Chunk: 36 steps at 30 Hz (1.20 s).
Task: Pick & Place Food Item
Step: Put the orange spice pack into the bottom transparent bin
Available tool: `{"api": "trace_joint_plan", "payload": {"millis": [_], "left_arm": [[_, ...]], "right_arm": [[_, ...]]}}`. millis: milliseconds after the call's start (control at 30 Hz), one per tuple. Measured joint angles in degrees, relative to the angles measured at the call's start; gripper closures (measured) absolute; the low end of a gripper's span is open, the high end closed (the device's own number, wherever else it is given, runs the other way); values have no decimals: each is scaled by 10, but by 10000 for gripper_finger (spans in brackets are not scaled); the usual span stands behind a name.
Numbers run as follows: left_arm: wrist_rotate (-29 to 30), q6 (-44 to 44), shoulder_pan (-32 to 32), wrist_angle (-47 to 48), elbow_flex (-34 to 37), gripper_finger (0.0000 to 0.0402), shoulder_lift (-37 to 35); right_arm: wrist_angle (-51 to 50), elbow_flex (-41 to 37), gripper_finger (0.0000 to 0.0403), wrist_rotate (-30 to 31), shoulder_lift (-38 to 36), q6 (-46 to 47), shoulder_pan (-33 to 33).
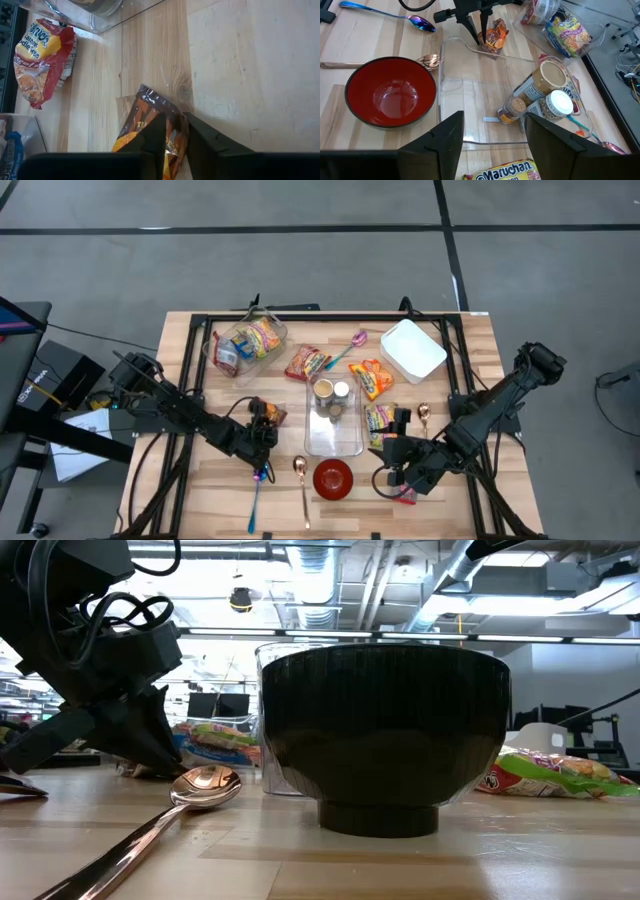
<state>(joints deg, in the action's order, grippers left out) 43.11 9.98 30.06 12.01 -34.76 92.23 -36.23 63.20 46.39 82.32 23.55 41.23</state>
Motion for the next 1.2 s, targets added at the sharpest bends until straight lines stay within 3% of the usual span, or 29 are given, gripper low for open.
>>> {"api": "trace_joint_plan", "payload": {"millis": [233, 767, 1200], "left_arm": [[-21, 0, 0, 0, 0, 397, 0], [-25, -6, 1, -18, 0, 401, -7], [-16, -41, 38, -16, 0, 401, -192]], "right_arm": [[0, 0, 201, 0, 0, 0, 0], [0, 0, 201, 0, 0, -1, 0], [0, 0, 201, 0, 0, -17, -6]]}}
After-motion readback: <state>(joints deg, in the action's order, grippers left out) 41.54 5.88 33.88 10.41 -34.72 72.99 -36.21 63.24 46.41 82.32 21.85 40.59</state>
